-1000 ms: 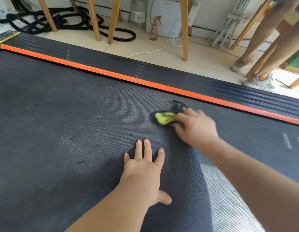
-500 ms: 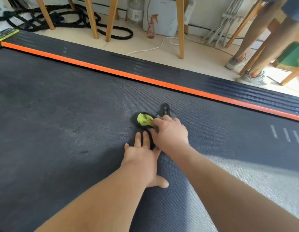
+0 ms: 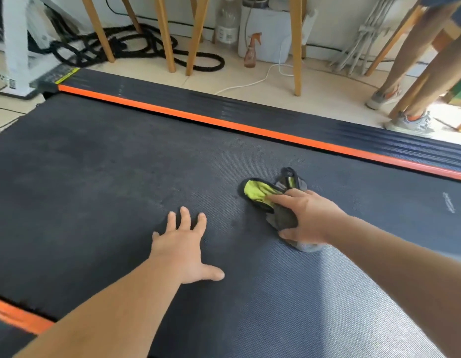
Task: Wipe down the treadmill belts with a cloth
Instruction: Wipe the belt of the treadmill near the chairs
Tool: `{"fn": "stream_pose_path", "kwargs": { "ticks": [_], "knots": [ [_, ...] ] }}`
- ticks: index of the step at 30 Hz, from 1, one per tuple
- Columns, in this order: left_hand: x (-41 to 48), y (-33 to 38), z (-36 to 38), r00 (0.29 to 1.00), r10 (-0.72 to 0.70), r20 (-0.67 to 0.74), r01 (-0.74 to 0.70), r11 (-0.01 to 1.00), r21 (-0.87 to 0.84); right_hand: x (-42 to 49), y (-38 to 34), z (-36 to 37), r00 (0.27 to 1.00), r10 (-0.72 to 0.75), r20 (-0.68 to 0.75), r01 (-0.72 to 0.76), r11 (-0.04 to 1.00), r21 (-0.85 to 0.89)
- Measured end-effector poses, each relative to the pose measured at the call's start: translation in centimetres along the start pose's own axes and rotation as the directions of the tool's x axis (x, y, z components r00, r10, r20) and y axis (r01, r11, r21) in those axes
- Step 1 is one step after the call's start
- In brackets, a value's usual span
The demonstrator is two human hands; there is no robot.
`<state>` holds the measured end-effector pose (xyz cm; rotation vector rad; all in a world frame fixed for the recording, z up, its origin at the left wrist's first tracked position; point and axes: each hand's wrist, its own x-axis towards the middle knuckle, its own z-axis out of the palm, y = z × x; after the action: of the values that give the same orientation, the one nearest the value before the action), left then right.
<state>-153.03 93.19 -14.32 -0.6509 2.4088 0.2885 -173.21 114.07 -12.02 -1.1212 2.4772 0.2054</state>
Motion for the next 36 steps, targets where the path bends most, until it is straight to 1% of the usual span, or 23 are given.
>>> {"fn": "stream_pose_path", "kwargs": {
  "ticks": [3, 5, 8, 10, 12, 13, 14, 16, 17, 19, 20, 22, 23, 24, 25, 26, 28, 29, 31, 32, 33, 34, 36],
  "knots": [
    [0.3, 0.1, 0.1, 1.0, 0.001, -0.01, -0.001, 1.0, -0.016, 0.8, 1.1, 0.0, 0.998, 0.034, -0.06, -0.043, 0.988, -0.147],
    [0.5, 0.1, 0.1, 1.0, -0.008, -0.005, 0.008, 0.999, -0.032, 1.9, 1.1, 0.3, 0.994, 0.073, -0.083, -0.083, 0.987, -0.134],
    [0.9, -0.1, 0.6, 1.0, 0.0, -0.015, 0.0, 0.999, -0.033, 4.5, 1.5, 0.4, 0.962, 0.2, -0.186, -0.207, 0.978, -0.019],
    [1.0, -0.3, 1.0, 1.0, 0.009, -0.024, -0.01, 0.999, -0.047, 6.9, 1.5, 0.0, 0.902, 0.35, -0.253, -0.339, 0.937, 0.085],
    [1.1, -0.6, 1.3, 0.999, 0.018, -0.042, -0.02, 0.998, -0.058, 9.3, 0.8, -0.7, 0.839, 0.486, -0.243, -0.454, 0.873, 0.178],
    [1.1, -0.6, 1.3, 0.999, 0.023, -0.042, -0.026, 0.998, -0.054, 10.1, 0.2, -1.0, 0.82, 0.524, -0.231, -0.48, 0.849, 0.22],
    [1.0, -0.6, 1.3, 0.999, 0.027, -0.038, -0.029, 0.998, -0.049, 10.4, -0.8, -1.3, 0.818, 0.53, -0.222, -0.476, 0.842, 0.256],
    [1.1, -0.4, 1.1, 0.999, 0.022, -0.032, -0.023, 0.999, -0.043, 9.7, -4.1, -1.1, 0.864, 0.455, -0.215, -0.389, 0.875, 0.289],
    [1.1, -0.3, 0.9, 0.999, 0.017, -0.027, -0.018, 0.999, -0.041, 8.8, -6.4, -0.6, 0.899, 0.372, -0.23, -0.307, 0.912, 0.272],
    [1.0, -0.2, 0.7, 1.0, 0.011, -0.014, -0.012, 0.999, -0.032, 6.2, -11.5, 1.2, 0.944, 0.118, -0.308, -0.065, 0.982, 0.177],
    [1.1, -0.2, 0.6, 1.0, 0.009, -0.014, -0.01, 1.0, -0.029, 4.9, -13.4, 2.1, 0.947, -0.004, -0.322, 0.05, 0.989, 0.136],
    [1.1, -0.3, 0.7, 1.0, 0.011, -0.022, -0.012, 0.999, -0.033, 4.5, -13.7, 2.5, 0.938, -0.134, -0.32, 0.174, 0.979, 0.101],
    [1.1, -0.3, 0.7, 1.0, 0.015, -0.025, -0.016, 0.999, -0.033, 5.1, -12.5, 1.9, 0.941, -0.136, -0.309, 0.167, 0.983, 0.076],
    [1.1, -0.4, 0.8, 0.999, 0.019, -0.029, -0.02, 0.999, -0.032, 6.2, -10.9, 1.3, 0.952, -0.098, -0.29, 0.115, 0.992, 0.044],
    [1.1, -0.4, 0.9, 0.999, 0.02, -0.032, -0.022, 0.999, -0.035, 7.4, -9.2, 0.7, 0.96, -0.024, -0.28, 0.03, 0.999, 0.017],
    [1.0, -0.4, 0.9, 0.999, 0.022, -0.028, -0.023, 0.999, -0.041, 8.6, -7.5, 0.0, 0.959, 0.085, -0.269, -0.087, 0.996, 0.005],
    [1.0, -0.4, 0.9, 1.0, 0.026, -0.017, -0.026, 0.998, -0.05, 10.0, -5.2, -0.8, 0.913, 0.3, -0.277, -0.289, 0.954, 0.081],
    [1.0, -0.4, 0.8, 1.0, 0.025, -0.018, -0.026, 0.998, -0.054, 10.4, -5.2, -0.7, 0.886, 0.359, -0.294, -0.331, 0.933, 0.141],
    [1.0, -0.4, 0.8, 1.0, 0.022, -0.012, -0.023, 0.998, -0.058, 10.3, -7.4, 0.0, 0.874, 0.372, -0.312, -0.334, 0.927, 0.17],
    [1.1, -0.3, 0.7, 1.0, 0.022, -0.009, -0.023, 0.998, -0.056, 9.7, -8.9, 0.6, 0.888, 0.315, -0.335, -0.286, 0.949, 0.136],
    [1.1, -0.3, 0.7, 1.0, 0.019, -0.012, -0.02, 0.998, -0.053, 8.9, -10.4, 1.4, 0.904, 0.203, -0.377, -0.187, 0.979, 0.078],
    [1.1, -0.3, 0.6, 1.0, 0.015, -0.014, -0.016, 0.999, -0.052, 7.7, -11.7, 2.5, 0.906, 0.045, -0.42, -0.038, 0.999, 0.025],
    [1.1, -0.3, 0.5, 1.0, 0.016, -0.003, -0.016, 0.999, -0.051, 5.3, -12.4, 3.9, 0.879, -0.227, -0.419, 0.237, 0.971, -0.029]
  ]
}}
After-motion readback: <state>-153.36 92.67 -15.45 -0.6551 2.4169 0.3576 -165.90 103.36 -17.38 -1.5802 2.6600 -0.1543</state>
